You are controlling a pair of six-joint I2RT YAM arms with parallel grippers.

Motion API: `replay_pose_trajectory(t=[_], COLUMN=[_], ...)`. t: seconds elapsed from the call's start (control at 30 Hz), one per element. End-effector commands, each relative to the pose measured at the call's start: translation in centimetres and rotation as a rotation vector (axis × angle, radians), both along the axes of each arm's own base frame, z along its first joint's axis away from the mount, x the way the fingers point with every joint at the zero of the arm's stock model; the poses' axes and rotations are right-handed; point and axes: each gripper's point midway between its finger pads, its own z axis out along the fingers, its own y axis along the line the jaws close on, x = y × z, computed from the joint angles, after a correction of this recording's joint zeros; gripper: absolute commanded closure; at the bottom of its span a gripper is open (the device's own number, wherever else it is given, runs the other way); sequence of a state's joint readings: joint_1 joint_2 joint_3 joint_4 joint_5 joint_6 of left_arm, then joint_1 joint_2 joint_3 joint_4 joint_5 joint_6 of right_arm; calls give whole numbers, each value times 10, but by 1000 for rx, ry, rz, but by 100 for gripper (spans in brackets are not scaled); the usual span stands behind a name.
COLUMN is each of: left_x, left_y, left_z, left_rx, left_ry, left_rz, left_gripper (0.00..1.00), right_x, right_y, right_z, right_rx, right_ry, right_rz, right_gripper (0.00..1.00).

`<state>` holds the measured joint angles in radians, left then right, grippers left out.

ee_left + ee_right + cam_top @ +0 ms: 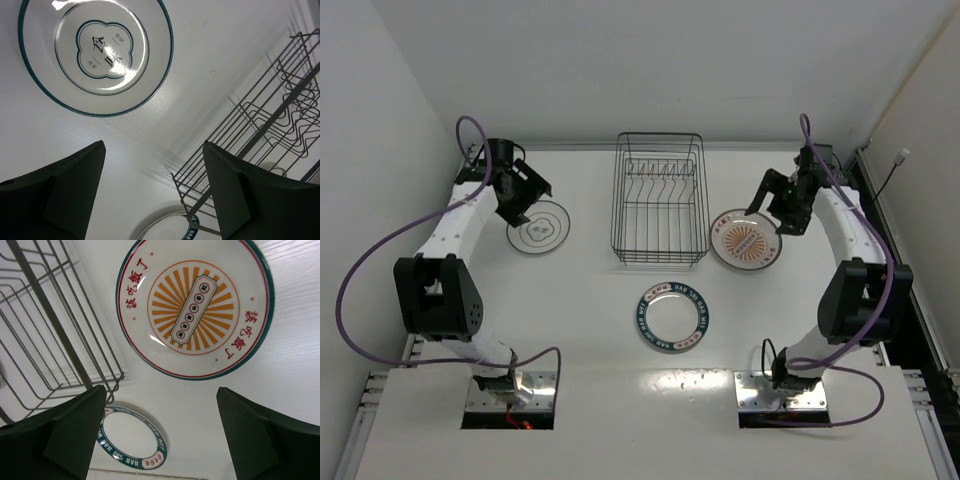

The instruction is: Load the plates into the dish rack

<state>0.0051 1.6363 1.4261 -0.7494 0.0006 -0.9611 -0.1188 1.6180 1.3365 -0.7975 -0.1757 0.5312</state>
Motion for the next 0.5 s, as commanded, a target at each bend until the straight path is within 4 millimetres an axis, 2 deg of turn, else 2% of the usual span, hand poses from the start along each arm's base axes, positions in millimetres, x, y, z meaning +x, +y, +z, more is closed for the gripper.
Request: replay_pose_trajectory(t=[0.0, 0.03, 0.07, 0.1, 0.13, 0.17, 0.2, 0.27, 0.3, 0.33, 0.37, 0.4, 0.47], left_x=[-8, -11, -13, -14, -19, -18, -23, -28, -32, -36, -39, -47, -54], left_y=[-5, -5, -11, -11, -17, -21, -21, -24, -23, -23, -23, -22, -21], left_z=[23, 23, 24, 31, 28, 33, 35, 35, 34, 31, 29, 18, 17], left_rx=[18, 18, 18, 18, 10, 16, 16, 24, 32, 32, 32, 39, 46], left_ry=[-96, -98, -107, -133, -125, -145, -153, -161, -169, -163, -158, -134, -136], left_rz=[-33, -33, -47, -47, -64, -85, -85, -103, -114, -114, -114, -123, -131], left_gripper=[24, 24, 20, 19, 19, 19, 18, 18, 18, 18, 18, 17, 17], right_x=[-9, -13, -19, -33, -28, -31, -44, -45, -52, -56, -52, -56, -60], right_y=[-23, -31, -33, -33, -39, -41, -39, -52, -50, -57, -57, -59, -59], right_z=[2, -2, -13, -33, -37, -47, -65, -75, -84, -93, -92, -99, -114], right_rx=[-25, 24, 66, 124, 226, 270, 306, 295, 299, 304, 309, 314, 315], right_ry=[-8, 7, 44, 94, 49, 44, 77, 80, 116, 127, 111, 126, 172], right_rz=[-93, -140, -171, -206, -256, -281, -310, -350, -345, -372, -367, -381, -382], right_gripper=[8, 6, 6, 6, 10, 12, 14, 15, 15, 17, 17, 18, 19])
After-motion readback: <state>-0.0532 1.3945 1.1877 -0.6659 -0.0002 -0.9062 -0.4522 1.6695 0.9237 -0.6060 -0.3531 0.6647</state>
